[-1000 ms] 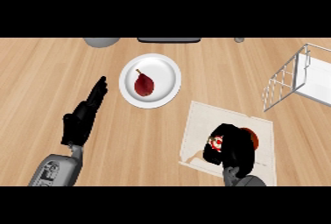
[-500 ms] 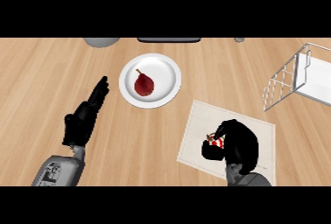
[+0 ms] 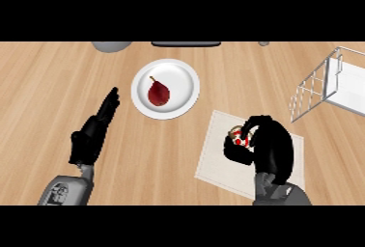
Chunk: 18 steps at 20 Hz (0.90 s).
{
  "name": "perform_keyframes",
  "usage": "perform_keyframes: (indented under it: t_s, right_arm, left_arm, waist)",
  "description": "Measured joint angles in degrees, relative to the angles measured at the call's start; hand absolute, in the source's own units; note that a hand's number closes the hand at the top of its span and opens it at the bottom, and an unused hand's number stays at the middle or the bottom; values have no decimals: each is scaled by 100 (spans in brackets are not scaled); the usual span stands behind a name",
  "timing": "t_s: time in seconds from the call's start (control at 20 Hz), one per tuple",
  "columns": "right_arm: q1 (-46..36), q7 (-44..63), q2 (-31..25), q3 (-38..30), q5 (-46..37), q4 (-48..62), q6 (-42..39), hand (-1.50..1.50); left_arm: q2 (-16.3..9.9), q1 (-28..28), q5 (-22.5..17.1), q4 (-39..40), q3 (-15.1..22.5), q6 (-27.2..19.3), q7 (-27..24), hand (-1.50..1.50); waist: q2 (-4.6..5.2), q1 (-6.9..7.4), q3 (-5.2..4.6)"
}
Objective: Pick the cupcake from the placemat and place it in the tiered shelf
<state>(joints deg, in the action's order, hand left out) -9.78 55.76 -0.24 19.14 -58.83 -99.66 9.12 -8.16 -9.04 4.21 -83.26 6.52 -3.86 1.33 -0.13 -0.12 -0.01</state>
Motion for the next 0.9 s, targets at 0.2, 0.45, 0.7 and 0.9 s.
perform_keyframes:
  t_s: [0.2, 0.45, 0.7, 0.9]
  right_arm:
    - [-60, 188, 8, 179, -393, -744, 145, 150]
    - [-465, 530, 8, 62, -975, -1589, -175, 150]
    - [-782, 726, -40, -206, -1700, -2266, -898, 150]
    - [-1230, 697, -109, -669, -2010, -2628, -1372, 150]
  left_arm:
    - [28, -99, 5, 94, -43, 15, 29, 0]
    - [2, -130, -17, 103, -131, 66, 22, 0]
    - [49, -158, 22, 77, -121, 53, 89, 0]
    - [113, -124, 113, 131, -83, 5, 15, 0]
  waist:
    - [-4, -21, -1]
    - [-7, -23, -4]
    - [-12, -31, -6]
    - [-8, -24, -6]
